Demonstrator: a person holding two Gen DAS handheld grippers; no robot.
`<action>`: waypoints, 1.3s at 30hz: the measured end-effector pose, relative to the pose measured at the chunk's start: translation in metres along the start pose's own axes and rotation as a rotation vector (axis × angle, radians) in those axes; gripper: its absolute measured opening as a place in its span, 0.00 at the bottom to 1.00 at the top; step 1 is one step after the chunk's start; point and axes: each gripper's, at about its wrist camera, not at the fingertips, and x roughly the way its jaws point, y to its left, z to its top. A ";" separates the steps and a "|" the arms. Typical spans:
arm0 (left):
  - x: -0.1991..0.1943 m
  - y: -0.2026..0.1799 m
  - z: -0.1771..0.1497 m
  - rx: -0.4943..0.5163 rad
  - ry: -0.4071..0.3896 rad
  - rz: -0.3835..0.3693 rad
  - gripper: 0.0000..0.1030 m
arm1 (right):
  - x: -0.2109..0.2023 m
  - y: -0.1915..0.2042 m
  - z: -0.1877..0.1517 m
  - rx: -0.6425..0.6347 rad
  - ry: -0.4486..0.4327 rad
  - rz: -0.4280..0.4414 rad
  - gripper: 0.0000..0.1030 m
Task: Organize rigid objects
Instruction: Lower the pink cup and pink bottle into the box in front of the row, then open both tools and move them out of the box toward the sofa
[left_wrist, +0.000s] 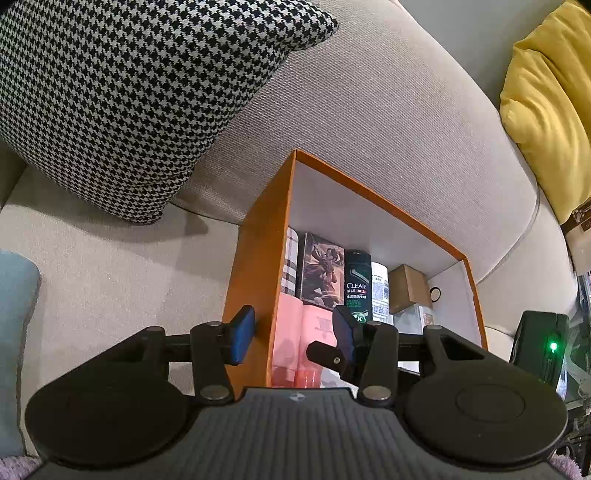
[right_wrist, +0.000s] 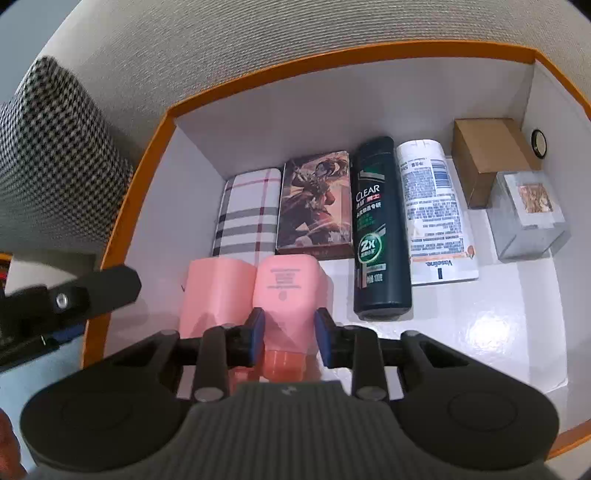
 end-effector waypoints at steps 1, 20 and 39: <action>0.000 0.000 0.000 0.001 -0.001 0.001 0.51 | 0.000 0.001 0.000 -0.004 -0.002 -0.004 0.30; -0.089 -0.066 -0.060 0.286 -0.223 -0.065 0.51 | -0.135 -0.003 -0.062 -0.149 -0.318 0.055 0.31; -0.016 0.002 -0.162 0.232 0.050 0.016 0.50 | -0.071 -0.065 -0.160 0.211 0.008 0.019 0.56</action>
